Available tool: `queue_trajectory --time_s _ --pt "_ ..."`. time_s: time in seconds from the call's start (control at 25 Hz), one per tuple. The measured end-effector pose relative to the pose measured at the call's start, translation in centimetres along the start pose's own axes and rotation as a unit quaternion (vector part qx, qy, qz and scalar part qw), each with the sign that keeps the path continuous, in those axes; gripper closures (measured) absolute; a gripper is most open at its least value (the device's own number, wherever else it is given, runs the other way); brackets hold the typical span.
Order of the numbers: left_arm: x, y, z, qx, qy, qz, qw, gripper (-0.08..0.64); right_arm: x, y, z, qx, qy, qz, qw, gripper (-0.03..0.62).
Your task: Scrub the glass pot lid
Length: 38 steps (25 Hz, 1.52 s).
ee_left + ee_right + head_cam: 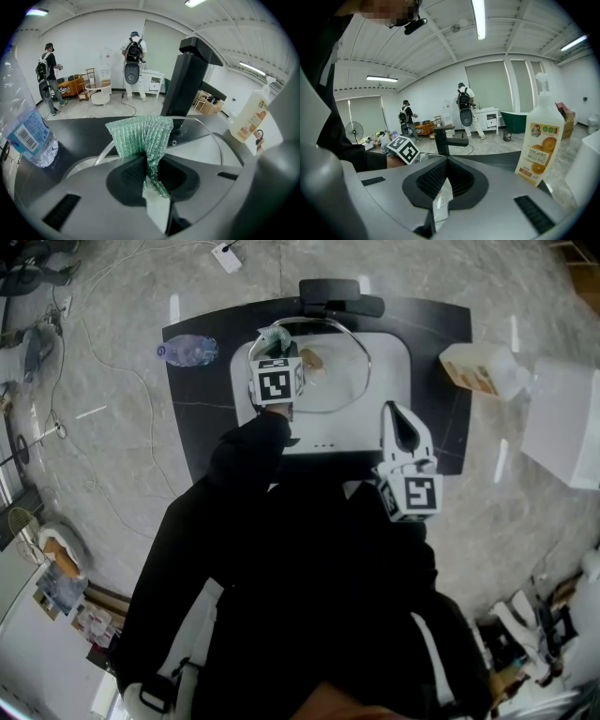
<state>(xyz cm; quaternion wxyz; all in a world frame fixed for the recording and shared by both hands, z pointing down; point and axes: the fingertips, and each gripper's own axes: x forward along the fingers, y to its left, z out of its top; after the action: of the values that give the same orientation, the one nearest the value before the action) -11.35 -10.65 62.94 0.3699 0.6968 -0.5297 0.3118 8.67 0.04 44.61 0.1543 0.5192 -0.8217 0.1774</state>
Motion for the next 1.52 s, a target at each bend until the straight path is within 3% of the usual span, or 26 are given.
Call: queue_trajectory --time_s 1.52 --pt "1.9 -8.1 0.3 0.046 0.02 -0.069 0.9964 0.502 -2.4 -2.1 -0.1 0.02 -0.007 -0.037 0.999 0.6"
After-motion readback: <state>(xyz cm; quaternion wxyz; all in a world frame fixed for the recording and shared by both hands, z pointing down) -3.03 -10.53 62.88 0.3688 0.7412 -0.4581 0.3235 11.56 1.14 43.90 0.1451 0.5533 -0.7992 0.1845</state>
